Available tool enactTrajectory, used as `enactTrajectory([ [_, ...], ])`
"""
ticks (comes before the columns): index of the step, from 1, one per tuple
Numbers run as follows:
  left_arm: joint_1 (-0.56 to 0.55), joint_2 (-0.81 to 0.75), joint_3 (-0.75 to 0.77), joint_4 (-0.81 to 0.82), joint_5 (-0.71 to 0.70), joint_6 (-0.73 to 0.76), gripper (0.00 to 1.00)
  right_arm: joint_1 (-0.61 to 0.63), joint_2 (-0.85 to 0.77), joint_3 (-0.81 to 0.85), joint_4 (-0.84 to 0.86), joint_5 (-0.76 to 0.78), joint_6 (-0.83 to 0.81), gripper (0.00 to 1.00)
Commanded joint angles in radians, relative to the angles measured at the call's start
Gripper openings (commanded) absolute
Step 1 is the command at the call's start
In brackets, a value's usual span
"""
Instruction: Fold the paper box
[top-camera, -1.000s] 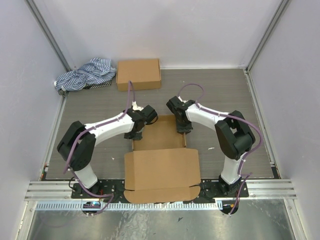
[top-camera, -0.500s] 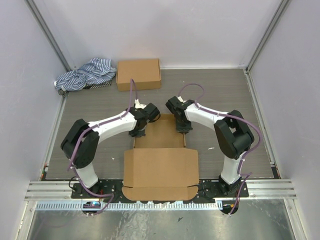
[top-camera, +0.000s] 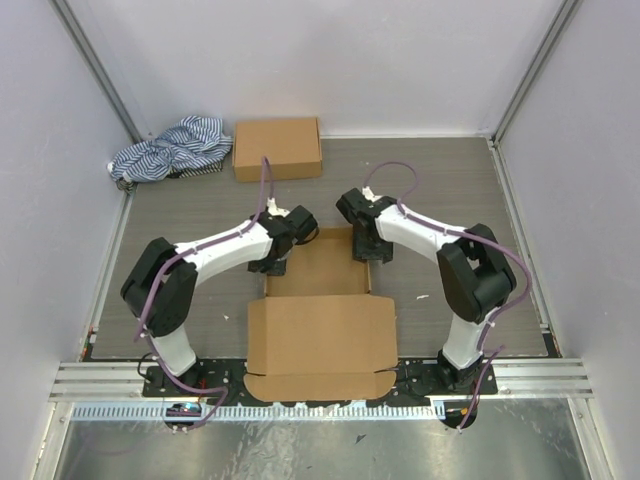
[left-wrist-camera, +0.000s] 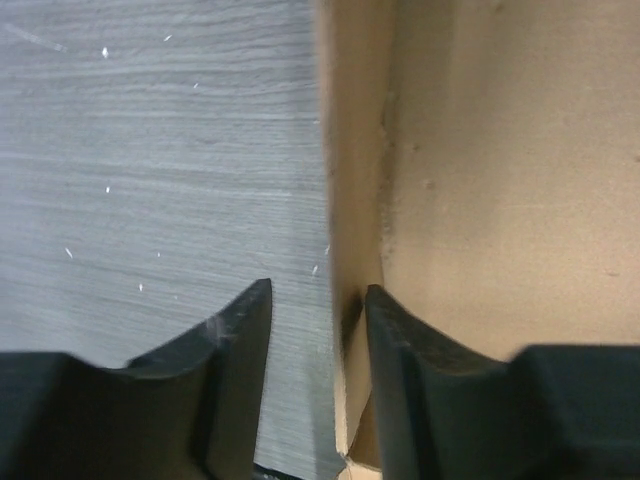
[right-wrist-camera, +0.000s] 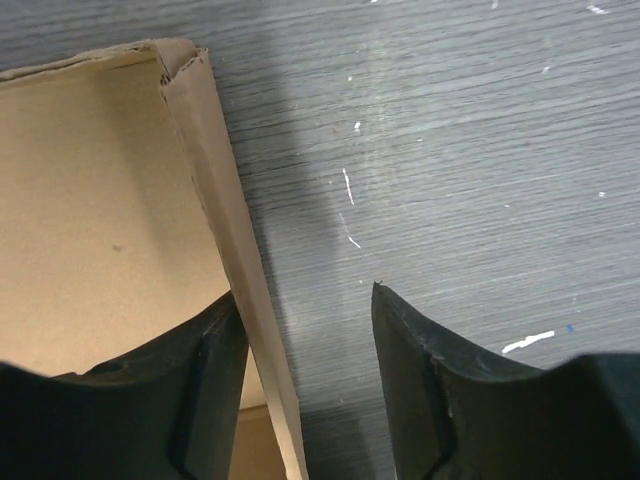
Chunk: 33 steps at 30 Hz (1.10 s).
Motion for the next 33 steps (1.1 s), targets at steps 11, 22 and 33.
enactTrajectory([
  [11,0.036,-0.275,0.110,-0.095,-0.027,0.096,0.59,-0.016,-0.210,0.232,0.125,-0.100,-0.347,0.70],
  [22,0.038,-0.708,-0.079,-0.059,-0.081,0.181,0.59,0.037,-0.038,0.419,0.277,-0.484,-0.722,0.65],
  [33,0.038,-0.924,-0.182,-0.135,-0.154,0.207,0.60,0.127,0.248,0.638,0.198,-0.480,-0.855,0.64],
])
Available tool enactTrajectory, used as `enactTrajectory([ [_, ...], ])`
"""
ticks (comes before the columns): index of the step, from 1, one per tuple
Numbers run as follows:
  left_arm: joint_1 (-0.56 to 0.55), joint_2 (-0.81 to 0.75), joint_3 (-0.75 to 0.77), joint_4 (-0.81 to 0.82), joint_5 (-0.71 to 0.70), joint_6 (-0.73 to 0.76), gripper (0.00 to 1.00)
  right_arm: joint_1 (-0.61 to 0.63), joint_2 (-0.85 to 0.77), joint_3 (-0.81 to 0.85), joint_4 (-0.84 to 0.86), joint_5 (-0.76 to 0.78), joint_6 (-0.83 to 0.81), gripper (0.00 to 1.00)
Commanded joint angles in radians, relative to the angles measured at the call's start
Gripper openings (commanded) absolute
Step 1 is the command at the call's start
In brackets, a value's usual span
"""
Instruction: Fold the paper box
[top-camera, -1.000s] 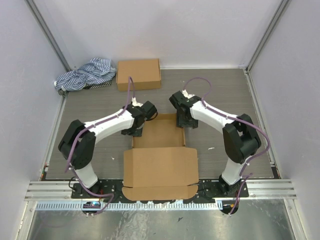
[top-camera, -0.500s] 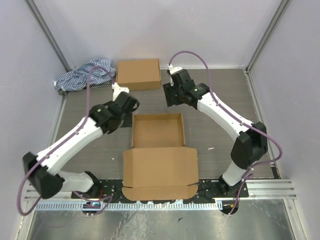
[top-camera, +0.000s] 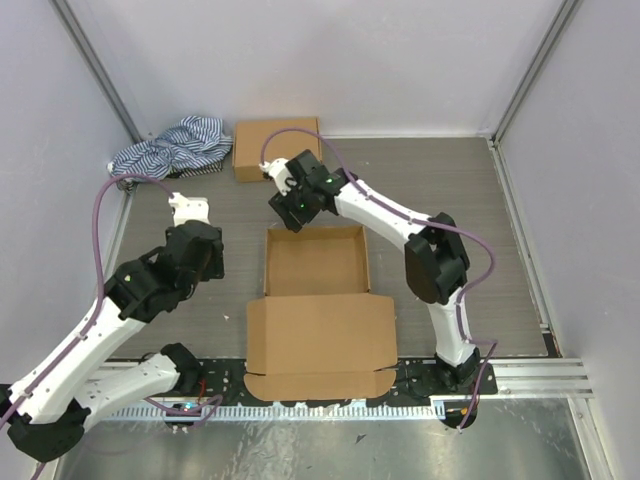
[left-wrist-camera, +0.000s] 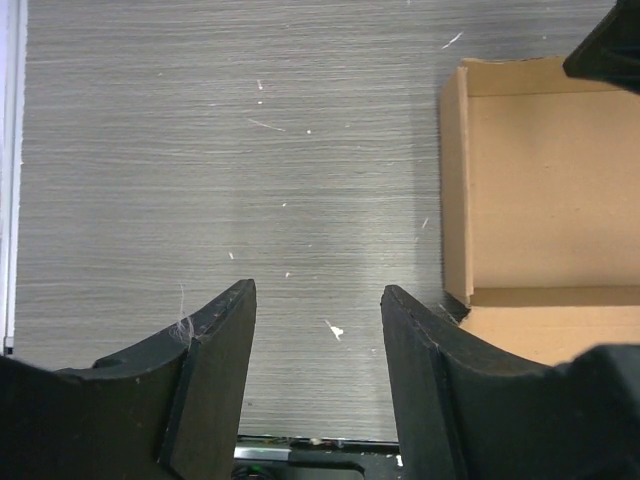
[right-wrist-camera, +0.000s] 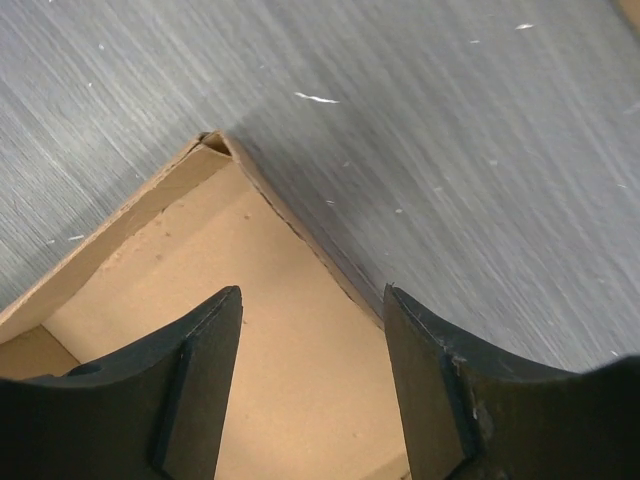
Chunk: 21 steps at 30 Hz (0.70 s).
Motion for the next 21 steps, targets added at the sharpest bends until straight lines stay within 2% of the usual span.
enactTrajectory([
  [1,0.003,-0.027,-0.027,-0.048,-0.054,0.015,0.60,0.004,0.033,0.087,0.004,-0.036,-0.041,0.64],
  [9,0.002,-0.115,-0.097,-0.060,-0.094,-0.002,0.60,0.041,0.144,0.140,-0.053,0.066,-0.072,0.63],
  [15,0.003,-0.177,-0.132,-0.027,-0.082,-0.004,0.63,0.043,0.205,0.182,-0.066,0.056,-0.092,0.63],
  [21,0.002,-0.155,-0.137,-0.024,-0.072,-0.002,0.63,0.044,0.240,0.212,-0.084,0.004,-0.091,0.59],
])
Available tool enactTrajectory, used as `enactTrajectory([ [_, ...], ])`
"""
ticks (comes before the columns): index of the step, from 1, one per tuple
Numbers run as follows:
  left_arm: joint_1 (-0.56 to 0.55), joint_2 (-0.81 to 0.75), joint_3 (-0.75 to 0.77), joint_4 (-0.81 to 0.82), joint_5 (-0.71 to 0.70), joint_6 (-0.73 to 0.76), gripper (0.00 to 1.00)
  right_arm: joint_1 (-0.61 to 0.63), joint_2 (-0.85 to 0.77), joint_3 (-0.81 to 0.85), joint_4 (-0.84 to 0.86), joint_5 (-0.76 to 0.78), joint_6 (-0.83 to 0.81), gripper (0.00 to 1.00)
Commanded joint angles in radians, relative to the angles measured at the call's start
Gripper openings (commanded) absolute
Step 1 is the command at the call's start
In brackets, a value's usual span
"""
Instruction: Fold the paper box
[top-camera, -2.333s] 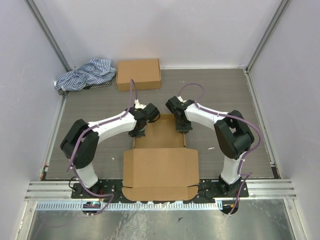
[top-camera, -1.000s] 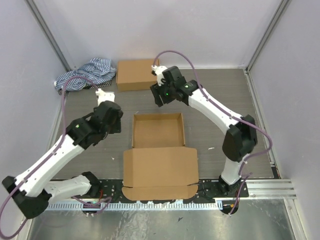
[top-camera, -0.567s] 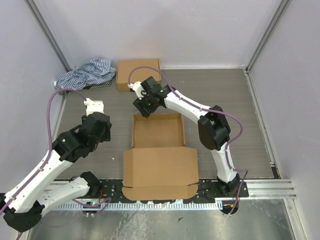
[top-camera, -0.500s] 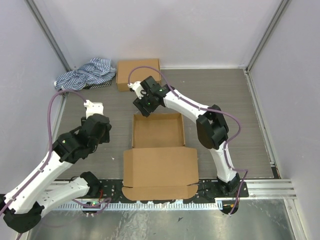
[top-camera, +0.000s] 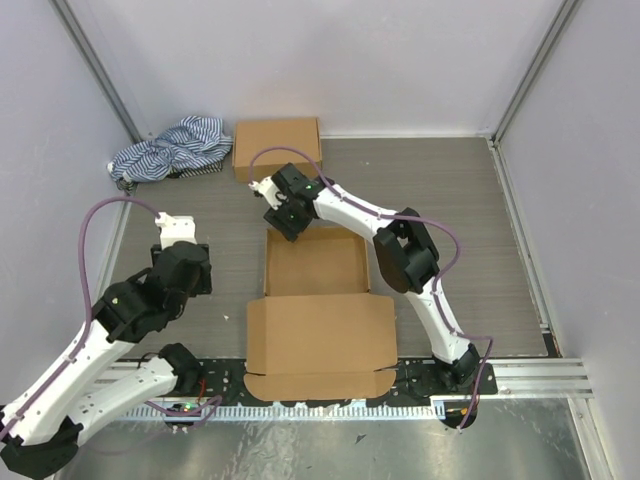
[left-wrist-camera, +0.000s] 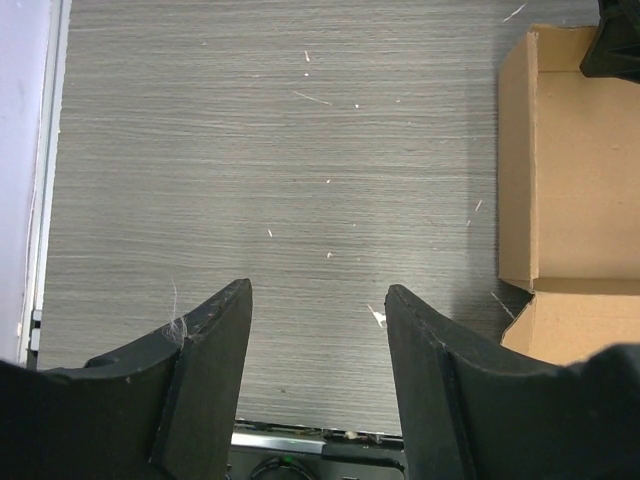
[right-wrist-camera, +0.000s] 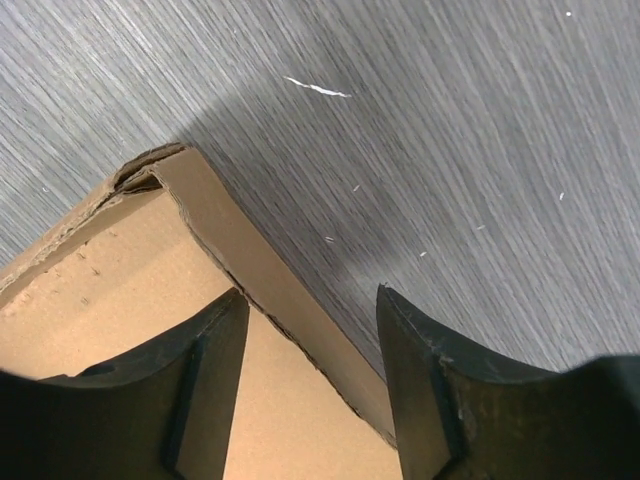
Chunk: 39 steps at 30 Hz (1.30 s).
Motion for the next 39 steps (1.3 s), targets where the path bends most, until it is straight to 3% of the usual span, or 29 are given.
enactTrajectory([
  [1,0.003,0.017,-0.005,0.023,-0.004,-0.001,0.63,0.008,-0.005,0.057,0.000,-0.038,-0.003,0.56],
  [3,0.003,0.021,-0.004,0.020,-0.004,-0.002,0.63,0.007,0.005,0.061,0.026,0.051,0.055,0.50],
  [9,0.002,-0.003,-0.007,0.021,-0.005,-0.007,0.63,0.002,-0.058,-0.025,0.077,0.332,0.202,0.21],
  [13,0.003,-0.019,-0.010,0.025,0.003,-0.007,0.63,-0.019,-0.157,-0.130,0.032,0.483,0.346,0.16],
  [17,0.003,-0.025,-0.010,0.027,0.011,-0.007,0.63,-0.107,-0.284,-0.286,-0.097,0.477,0.680,0.15],
  [20,0.002,-0.032,-0.009,0.027,0.016,-0.007,0.63,-0.138,-0.476,-0.586,-0.053,0.432,0.858,0.15],
  [24,0.002,-0.048,-0.011,0.034,0.023,-0.004,0.63,-0.096,-0.709,-0.892,0.040,0.304,1.030,0.20],
  [26,0.003,-0.059,-0.012,0.037,0.026,-0.003,0.63,-0.014,-0.809,-0.972,0.065,0.260,1.099,0.29],
  [28,0.003,-0.068,-0.014,0.039,0.027,-0.004,0.63,0.076,-0.857,-0.978,0.052,0.244,1.109,0.41],
  [30,0.002,-0.075,-0.015,0.041,0.026,-0.004,0.64,0.164,-0.867,-0.934,-0.003,0.257,1.085,0.46],
  [34,0.002,-0.078,-0.017,0.040,0.026,-0.004,0.64,0.292,-0.850,-0.815,-0.142,0.277,0.977,0.48],
  [39,0.002,-0.079,-0.015,0.037,0.019,-0.007,0.64,0.304,-0.882,-0.728,-0.237,0.337,0.896,0.50],
])
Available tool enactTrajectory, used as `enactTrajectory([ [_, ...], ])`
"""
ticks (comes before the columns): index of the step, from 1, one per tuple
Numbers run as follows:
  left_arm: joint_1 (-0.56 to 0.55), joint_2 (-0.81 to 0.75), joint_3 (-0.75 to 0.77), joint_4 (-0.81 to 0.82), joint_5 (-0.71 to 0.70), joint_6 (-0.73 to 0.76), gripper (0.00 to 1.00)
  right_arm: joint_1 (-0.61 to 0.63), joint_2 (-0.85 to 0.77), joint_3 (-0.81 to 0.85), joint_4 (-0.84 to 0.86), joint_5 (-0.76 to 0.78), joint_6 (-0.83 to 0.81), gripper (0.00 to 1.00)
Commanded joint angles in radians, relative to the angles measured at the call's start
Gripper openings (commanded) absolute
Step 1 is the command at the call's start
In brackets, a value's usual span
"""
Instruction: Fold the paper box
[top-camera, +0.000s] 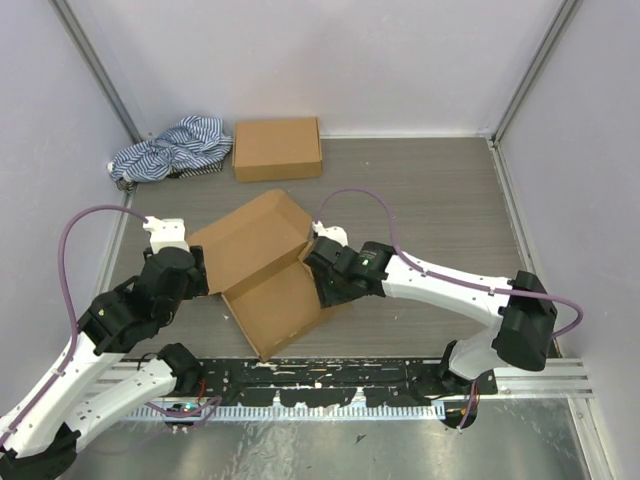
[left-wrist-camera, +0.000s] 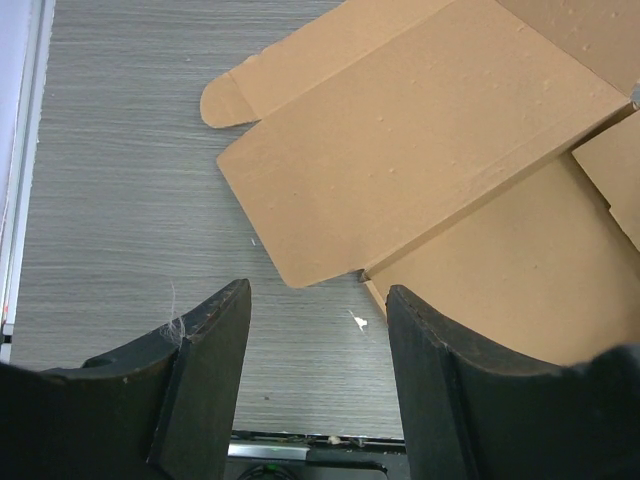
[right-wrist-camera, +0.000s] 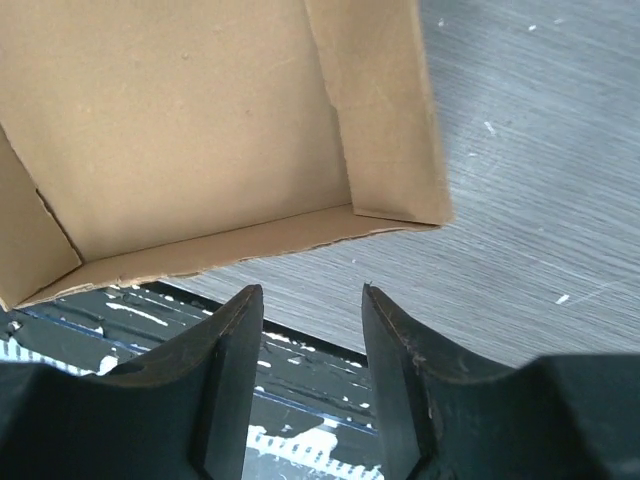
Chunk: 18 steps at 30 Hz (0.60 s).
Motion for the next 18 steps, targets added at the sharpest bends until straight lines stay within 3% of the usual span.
enactTrajectory([
  [1,0.002,-0.011,-0.012,0.021,-0.009,-0.007,0.64,-0.006,-0.047,0.105,-0.134,0.130,-0.070,0.53],
  [3,0.002,-0.015,-0.012,0.021,-0.011,-0.007,0.64,-0.023,-0.038,0.130,-0.153,0.232,-0.084,0.58],
  [9,0.002,-0.014,-0.013,0.021,-0.010,-0.007,0.64,-0.123,0.109,0.217,0.019,0.190,-0.309,0.57],
  [14,0.002,-0.011,-0.014,0.023,-0.004,-0.006,0.64,-0.268,0.217,0.239,0.156,-0.063,-0.396,0.48],
  [18,0.002,-0.007,-0.015,0.023,-0.004,-0.006,0.64,-0.283,0.298,0.253,0.194,-0.094,-0.432,0.46],
])
